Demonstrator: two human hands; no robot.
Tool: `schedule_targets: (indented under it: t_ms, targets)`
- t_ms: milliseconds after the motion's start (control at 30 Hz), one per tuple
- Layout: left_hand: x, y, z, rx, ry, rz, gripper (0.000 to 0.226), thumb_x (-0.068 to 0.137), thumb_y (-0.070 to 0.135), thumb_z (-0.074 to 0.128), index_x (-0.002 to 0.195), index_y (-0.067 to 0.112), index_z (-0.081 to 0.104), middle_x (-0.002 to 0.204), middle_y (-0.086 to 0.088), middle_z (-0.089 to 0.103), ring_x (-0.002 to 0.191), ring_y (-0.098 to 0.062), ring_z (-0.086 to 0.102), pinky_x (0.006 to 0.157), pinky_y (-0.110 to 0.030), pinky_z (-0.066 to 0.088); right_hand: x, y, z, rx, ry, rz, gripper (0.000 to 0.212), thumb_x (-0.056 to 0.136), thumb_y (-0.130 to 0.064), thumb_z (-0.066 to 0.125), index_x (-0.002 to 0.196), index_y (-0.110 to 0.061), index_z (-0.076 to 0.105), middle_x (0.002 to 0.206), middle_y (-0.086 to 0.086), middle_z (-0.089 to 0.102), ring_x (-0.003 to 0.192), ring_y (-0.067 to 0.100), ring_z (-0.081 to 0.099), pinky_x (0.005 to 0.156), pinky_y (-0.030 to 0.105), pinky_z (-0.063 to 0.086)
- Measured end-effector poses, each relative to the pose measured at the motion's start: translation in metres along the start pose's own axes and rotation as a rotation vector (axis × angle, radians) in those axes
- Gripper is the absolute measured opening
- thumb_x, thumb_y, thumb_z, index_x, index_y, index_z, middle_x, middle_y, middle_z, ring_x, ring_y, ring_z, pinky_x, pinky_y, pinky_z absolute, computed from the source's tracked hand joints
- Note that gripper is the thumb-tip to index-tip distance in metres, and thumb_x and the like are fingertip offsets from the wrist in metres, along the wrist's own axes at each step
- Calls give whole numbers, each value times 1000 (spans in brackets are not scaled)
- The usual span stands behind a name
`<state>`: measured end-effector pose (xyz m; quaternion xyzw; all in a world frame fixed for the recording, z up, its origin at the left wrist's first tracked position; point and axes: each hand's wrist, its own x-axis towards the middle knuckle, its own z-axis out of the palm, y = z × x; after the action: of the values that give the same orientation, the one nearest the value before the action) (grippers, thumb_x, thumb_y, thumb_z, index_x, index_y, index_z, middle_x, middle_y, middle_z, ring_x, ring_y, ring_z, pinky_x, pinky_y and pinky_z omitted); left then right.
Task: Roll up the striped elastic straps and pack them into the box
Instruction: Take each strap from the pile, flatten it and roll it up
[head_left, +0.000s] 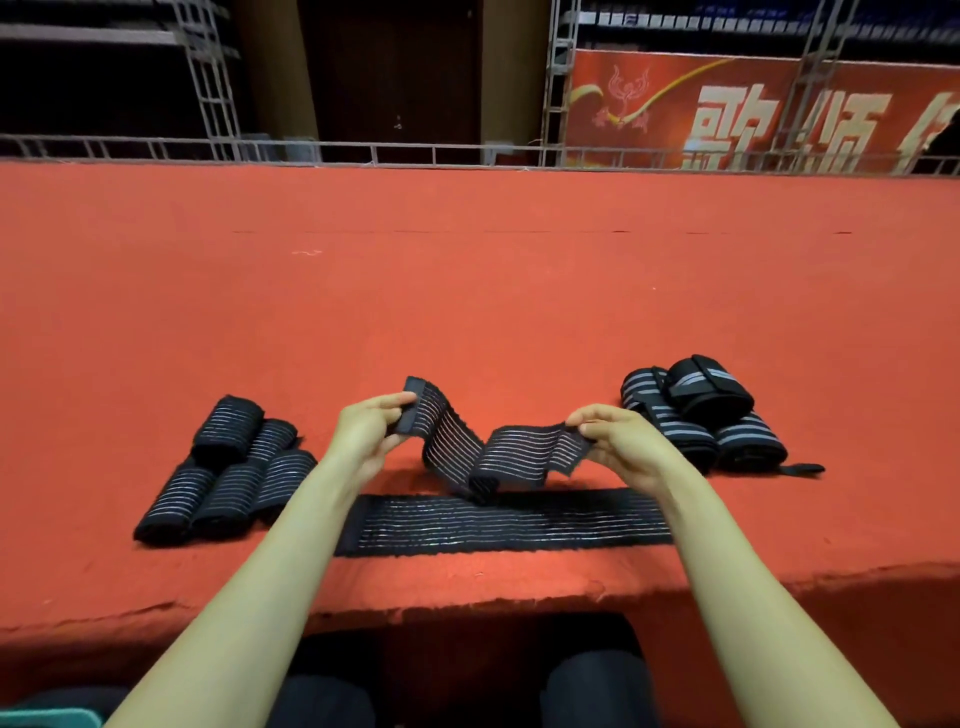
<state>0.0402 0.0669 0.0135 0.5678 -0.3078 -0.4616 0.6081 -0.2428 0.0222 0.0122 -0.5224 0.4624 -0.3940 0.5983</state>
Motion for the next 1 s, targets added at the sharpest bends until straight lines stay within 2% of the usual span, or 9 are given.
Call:
schedule_targets:
  t_ms: [200, 333, 400, 500, 567, 633, 800, 867, 1000]
  targets:
    - [-8, -9, -10, -43, -57, -60, 40, 83, -18, 29, 103, -6, 62, 113, -26, 58, 89, -26, 61, 85, -38, 51, 1, 2, -1, 217, 44, 8, 36, 96, 10, 32, 100, -1, 66, 99, 17, 62, 88, 19, 59, 69, 20, 57]
    - [-13, -15, -14, 243, -226, -53, 51, 80, -20, 26, 112, -1, 61, 113, -22, 63, 96, -25, 64, 93, -40, 50, -4, 13, 3, -7, 33, 50, 35, 92, 13, 35, 96, -1, 66, 85, 11, 63, 66, 8, 61, 55, 14, 49]
    - [-13, -17, -17, 384, -299, -27, 59, 78, -24, 25, 113, 7, 62, 116, -15, 63, 104, -18, 61, 96, -38, 47, -6, 20, 4, -159, 10, 60, 29, 91, 11, 42, 96, -4, 66, 84, 8, 64, 67, 7, 61, 59, 15, 47]
    - [-12, -22, -20, 594, -359, 101, 65, 76, -25, 33, 108, 20, 65, 119, -2, 64, 108, -6, 58, 81, -17, 48, -7, 28, 2, -333, -72, 62, 21, 89, 7, 54, 91, -11, 65, 88, 4, 65, 78, 12, 61, 67, 19, 48]
    - [-13, -24, -22, 690, -339, 203, 54, 79, -20, 48, 103, 25, 67, 115, 1, 66, 105, -6, 60, 72, -9, 49, -9, 29, 1, -444, -93, 60, 19, 89, 6, 55, 83, -10, 64, 84, 3, 64, 73, 10, 59, 61, 16, 48]
    - [-14, -26, -22, 749, -314, 299, 40, 83, -7, 61, 102, 27, 68, 109, 3, 69, 100, -5, 63, 77, -15, 52, -10, 27, 2, -478, -82, 37, 19, 90, 4, 55, 80, -9, 64, 83, 4, 64, 73, 10, 59, 59, 15, 50]
    - [-13, -25, -17, 773, -146, 531, 16, 82, 17, 71, 95, 26, 72, 100, 1, 52, 97, -10, 50, 87, -13, 35, -17, 10, 7, -109, -99, -88, 36, 91, 12, 35, 104, -3, 66, 101, 11, 66, 94, 15, 65, 83, 23, 55]
    - [-11, -20, -14, 719, -17, 601, 12, 82, 19, 71, 93, 25, 72, 105, 1, 49, 104, -11, 46, 93, -20, 30, -20, 6, 8, -215, -87, -237, 38, 88, 14, 46, 106, -13, 66, 101, 6, 69, 96, 8, 65, 88, 22, 52]
    - [-15, -4, -12, 562, 102, 587, 15, 86, 20, 67, 98, 13, 72, 97, -1, 66, 94, -13, 59, 82, -21, 39, -17, 0, 8, -459, 176, -439, 23, 81, -7, 72, 87, -29, 70, 86, -1, 69, 76, 1, 60, 74, 11, 43]
